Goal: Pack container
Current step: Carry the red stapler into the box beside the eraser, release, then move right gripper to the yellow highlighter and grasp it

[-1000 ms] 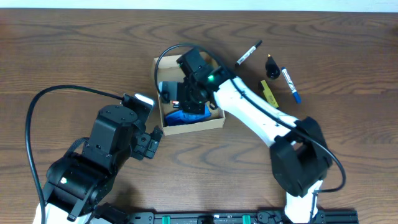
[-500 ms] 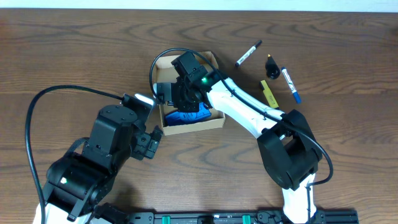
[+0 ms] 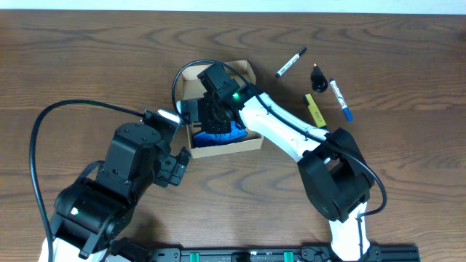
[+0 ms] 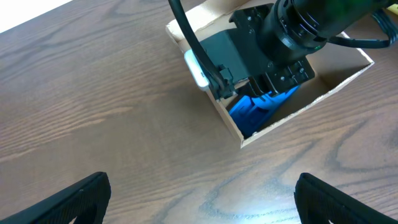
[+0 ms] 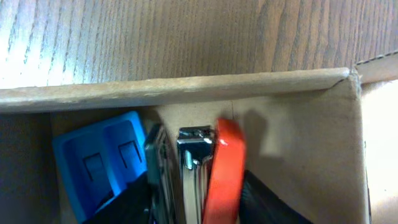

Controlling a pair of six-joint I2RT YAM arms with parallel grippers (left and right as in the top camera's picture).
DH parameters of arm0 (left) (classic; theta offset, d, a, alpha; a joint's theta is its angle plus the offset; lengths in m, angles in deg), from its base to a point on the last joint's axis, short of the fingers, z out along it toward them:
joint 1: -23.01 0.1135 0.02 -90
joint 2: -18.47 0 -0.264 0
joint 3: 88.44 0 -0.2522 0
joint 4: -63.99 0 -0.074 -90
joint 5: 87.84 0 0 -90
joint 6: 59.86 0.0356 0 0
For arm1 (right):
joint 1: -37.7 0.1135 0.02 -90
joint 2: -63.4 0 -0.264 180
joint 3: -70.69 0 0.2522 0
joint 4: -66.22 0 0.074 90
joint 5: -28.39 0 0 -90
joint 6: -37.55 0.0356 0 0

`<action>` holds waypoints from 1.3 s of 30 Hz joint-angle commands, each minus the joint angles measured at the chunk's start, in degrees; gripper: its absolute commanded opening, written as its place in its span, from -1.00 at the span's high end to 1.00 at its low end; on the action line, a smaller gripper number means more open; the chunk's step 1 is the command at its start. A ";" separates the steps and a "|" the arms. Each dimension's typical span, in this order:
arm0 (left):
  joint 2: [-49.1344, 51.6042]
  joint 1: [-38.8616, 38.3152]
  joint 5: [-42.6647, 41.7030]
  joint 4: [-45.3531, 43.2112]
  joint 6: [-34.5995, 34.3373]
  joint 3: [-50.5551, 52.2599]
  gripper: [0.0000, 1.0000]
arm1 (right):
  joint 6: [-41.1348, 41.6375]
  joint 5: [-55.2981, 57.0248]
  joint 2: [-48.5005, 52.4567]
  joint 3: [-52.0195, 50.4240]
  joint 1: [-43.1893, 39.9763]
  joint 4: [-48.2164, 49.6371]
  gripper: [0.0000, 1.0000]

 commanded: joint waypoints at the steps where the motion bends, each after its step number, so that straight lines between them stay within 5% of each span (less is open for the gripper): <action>1: 0.02 0.04 -0.42 0.20 1.01 -0.70 -0.91 | 0.96 -0.33 -0.11 0.09 0.70 0.31 0.10; 8: 0.02 0.04 -0.42 0.20 1.01 -0.70 -0.91 | 1.92 -0.24 -5.20 0.11 0.61 0.17 -0.22; 13: 0.02 0.04 -0.42 0.20 1.01 -0.70 -0.90 | 2.78 4.35 -9.20 0.11 0.52 -0.66 -0.25; 21: 0.02 0.04 -0.42 0.20 1.01 -0.70 -0.91 | 17.77 11.54 -19.54 0.11 -2.05 -3.10 -0.26; 23: 0.02 0.04 -0.42 0.20 1.01 -0.70 -0.90 | 21.55 12.70 -21.53 0.11 -3.91 -3.72 -0.47; 25: 0.02 0.04 -0.42 0.20 1.01 -0.70 -0.91 | 24.98 13.00 -23.08 0.11 -6.73 -4.68 -0.98; 31: 0.02 0.04 -0.42 0.20 1.01 -0.70 -0.90 | 34.45 11.65 -23.71 0.11 -14.82 -8.22 -0.99; 39: 0.02 0.04 -0.42 0.20 1.01 -0.70 -0.90 | 34.53 12.81 -22.56 -1.62 -22.60 -10.05 -0.98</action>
